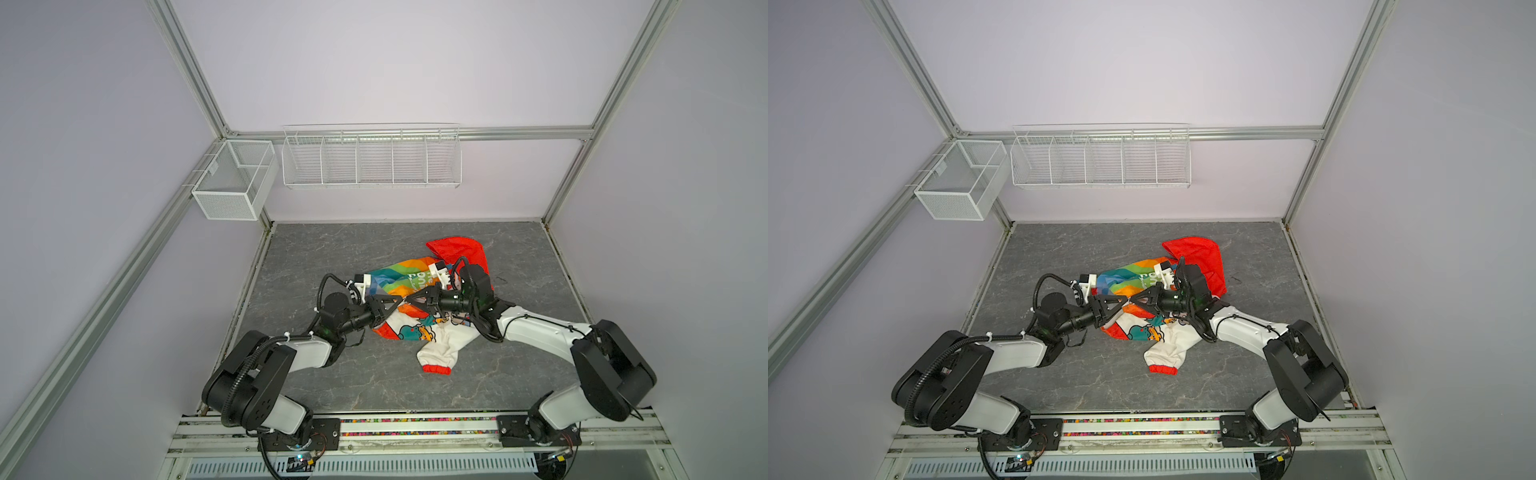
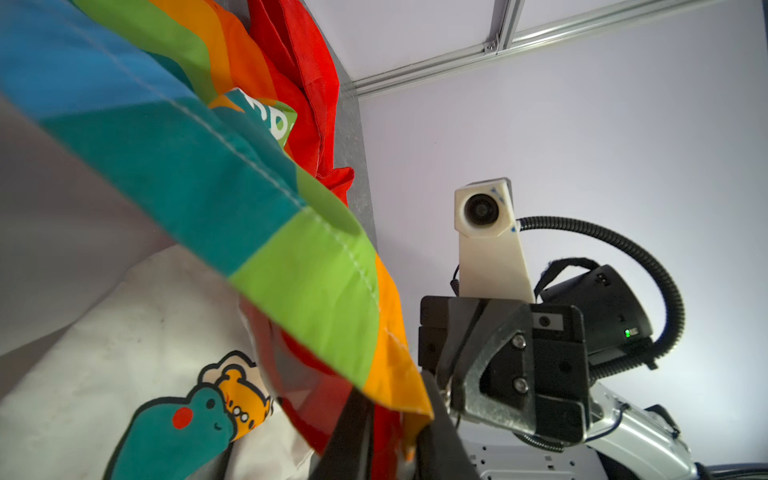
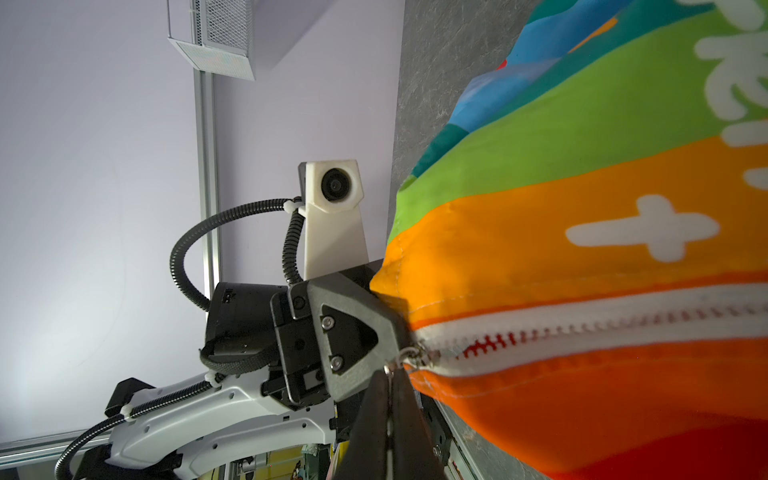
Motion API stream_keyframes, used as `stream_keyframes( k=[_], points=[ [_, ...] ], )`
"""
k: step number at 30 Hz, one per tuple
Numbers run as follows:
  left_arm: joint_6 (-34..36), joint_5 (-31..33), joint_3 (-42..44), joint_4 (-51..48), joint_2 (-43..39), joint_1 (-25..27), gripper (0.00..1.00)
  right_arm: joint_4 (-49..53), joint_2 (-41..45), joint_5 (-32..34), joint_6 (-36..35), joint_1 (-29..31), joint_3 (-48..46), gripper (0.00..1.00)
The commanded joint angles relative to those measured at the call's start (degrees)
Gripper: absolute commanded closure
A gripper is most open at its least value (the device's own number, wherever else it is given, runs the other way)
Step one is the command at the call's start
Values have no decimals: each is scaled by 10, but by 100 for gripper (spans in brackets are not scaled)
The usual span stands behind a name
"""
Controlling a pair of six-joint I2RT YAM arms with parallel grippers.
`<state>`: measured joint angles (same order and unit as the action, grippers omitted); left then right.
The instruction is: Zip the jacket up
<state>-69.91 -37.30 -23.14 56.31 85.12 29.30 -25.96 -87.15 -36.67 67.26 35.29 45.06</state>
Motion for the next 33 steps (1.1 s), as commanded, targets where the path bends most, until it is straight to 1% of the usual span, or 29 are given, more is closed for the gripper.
stream_keyframes(
  k=[1, 5, 12, 16, 21, 26, 33],
  points=[
    [-6, -2, 4, 31, 2, 3, 89, -1, -1, 6, -3, -4, 12, 93],
    [-10, -3, 7, 41, 0, 3, 100, 22, -1, 11, -15, -5, 16, 93],
    [-4, -9, -4, 23, -3, 2, 100, 94, 11, 30, -58, -5, 29, 93],
    [13, -4, -8, -17, -18, 3, 100, 149, 20, 48, -93, -7, 41, 93],
    [65, 14, -29, -154, -63, 2, 100, 207, 23, 66, -130, -11, 50, 93],
    [121, 43, -56, -295, -112, 2, 100, 240, 20, 79, -156, -14, 74, 93],
    [146, 56, -67, -361, -138, 2, 100, 256, 16, 85, -166, -16, 82, 93]
  ],
)
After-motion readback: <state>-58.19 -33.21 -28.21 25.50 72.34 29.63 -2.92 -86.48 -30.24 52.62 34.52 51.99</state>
